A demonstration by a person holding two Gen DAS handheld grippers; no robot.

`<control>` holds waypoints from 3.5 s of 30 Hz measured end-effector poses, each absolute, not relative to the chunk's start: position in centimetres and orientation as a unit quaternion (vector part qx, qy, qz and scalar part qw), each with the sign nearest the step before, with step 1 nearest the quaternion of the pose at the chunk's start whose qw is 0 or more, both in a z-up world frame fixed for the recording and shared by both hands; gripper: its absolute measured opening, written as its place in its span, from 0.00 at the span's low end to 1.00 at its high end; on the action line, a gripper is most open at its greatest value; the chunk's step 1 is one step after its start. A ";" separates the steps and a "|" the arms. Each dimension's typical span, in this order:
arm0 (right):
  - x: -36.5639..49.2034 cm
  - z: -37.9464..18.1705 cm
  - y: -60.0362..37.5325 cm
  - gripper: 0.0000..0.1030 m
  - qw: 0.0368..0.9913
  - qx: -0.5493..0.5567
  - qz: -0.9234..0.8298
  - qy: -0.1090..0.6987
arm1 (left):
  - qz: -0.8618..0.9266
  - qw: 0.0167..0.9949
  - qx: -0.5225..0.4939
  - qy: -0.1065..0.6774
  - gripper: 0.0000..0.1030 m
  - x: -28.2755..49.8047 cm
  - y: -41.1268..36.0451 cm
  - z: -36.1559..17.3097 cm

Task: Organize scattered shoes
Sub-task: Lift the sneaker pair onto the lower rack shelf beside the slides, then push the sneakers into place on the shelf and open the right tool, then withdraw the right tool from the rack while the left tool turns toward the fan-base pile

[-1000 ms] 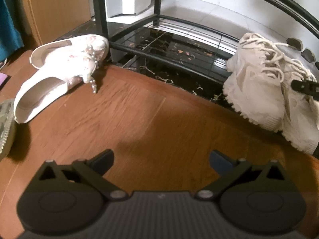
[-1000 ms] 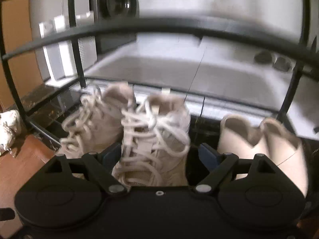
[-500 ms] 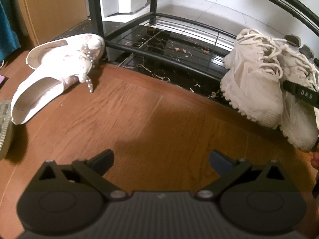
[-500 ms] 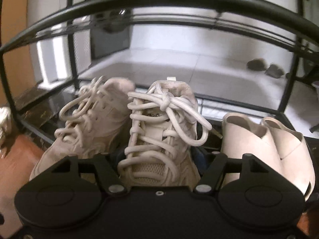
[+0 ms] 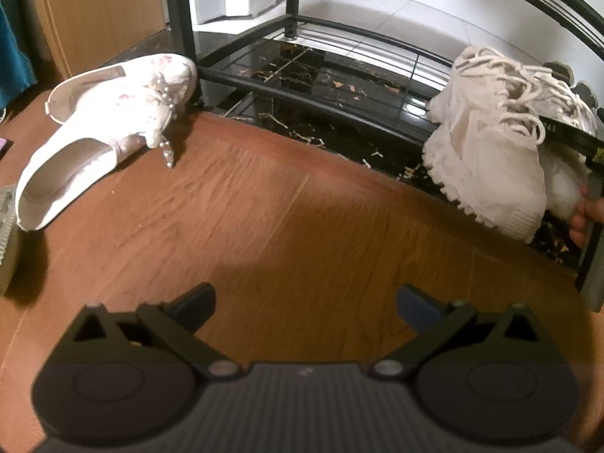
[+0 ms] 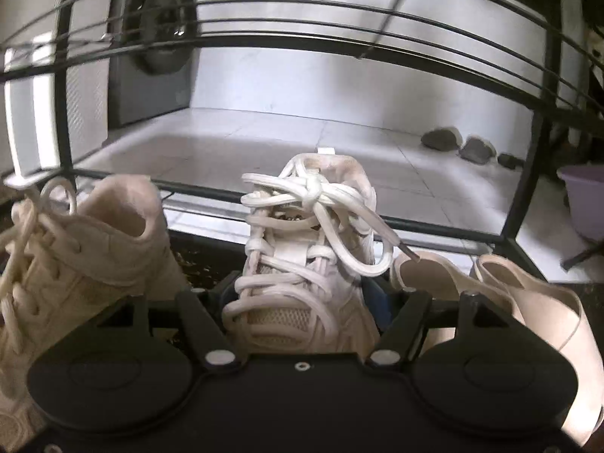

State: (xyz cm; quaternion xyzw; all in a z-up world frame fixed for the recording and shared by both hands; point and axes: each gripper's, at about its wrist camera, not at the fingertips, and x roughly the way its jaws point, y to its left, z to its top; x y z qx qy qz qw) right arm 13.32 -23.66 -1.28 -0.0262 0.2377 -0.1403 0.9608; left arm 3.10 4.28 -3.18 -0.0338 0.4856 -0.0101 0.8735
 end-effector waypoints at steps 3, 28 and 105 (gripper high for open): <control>11.9 -0.3 -23.3 0.81 0.965 -0.022 -0.133 0.226 | -0.013 0.874 -0.039 0.483 0.99 3.0 4.5 -3.1; 9.9 -0.1 -13.3 0.59 0.975 -0.003 0.001 0.224 | -0.021 0.875 -0.056 0.481 0.99 3.1 4.9 -2.9; -20.8 6.9 -19.1 0.97 0.972 0.185 -0.042 0.137 | 0.163 0.956 -0.023 0.241 0.99 -2.7 9.6 7.9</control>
